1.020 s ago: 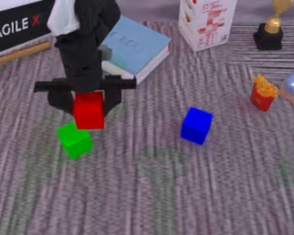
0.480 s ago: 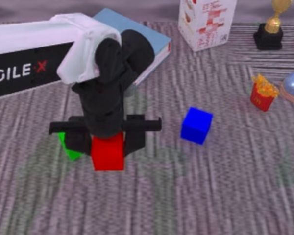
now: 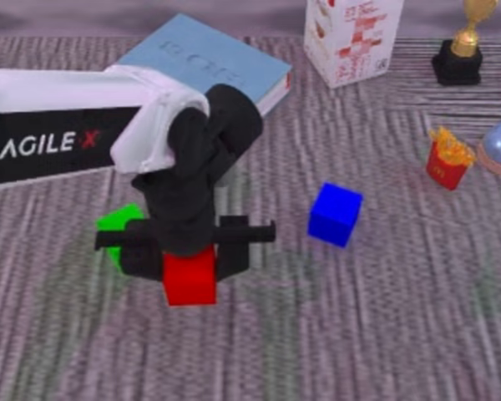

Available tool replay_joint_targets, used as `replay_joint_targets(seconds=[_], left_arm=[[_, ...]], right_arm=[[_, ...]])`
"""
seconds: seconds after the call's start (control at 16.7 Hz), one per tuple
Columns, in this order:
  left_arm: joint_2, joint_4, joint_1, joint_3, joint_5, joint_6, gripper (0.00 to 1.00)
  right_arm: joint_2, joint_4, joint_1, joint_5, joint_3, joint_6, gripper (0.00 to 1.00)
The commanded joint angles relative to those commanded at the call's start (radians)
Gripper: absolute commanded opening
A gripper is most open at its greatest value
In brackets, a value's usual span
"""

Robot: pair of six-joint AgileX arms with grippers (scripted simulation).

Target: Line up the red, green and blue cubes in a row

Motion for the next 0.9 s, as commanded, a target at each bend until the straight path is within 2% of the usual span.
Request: replay_joint_targets(seconds=[0.18, 0.42, 0.9], left_arm=[[0.034, 0.089, -0.007, -0.063, 0.0, 0.003, 0.0], [0.039, 0.098, -0.008, -0.07, 0.0, 0.004, 0.0], [0.039, 0.098, -0.008, -0.07, 0.0, 0.004, 0.6]], right_arm=[[0.0, 0.0, 0.0, 0.0, 0.0, 0.0, 1.0], [0.0, 0.0, 0.0, 0.0, 0.0, 0.0, 1.0], [0.0, 0.0, 0.0, 0.0, 0.0, 0.0, 1.0]])
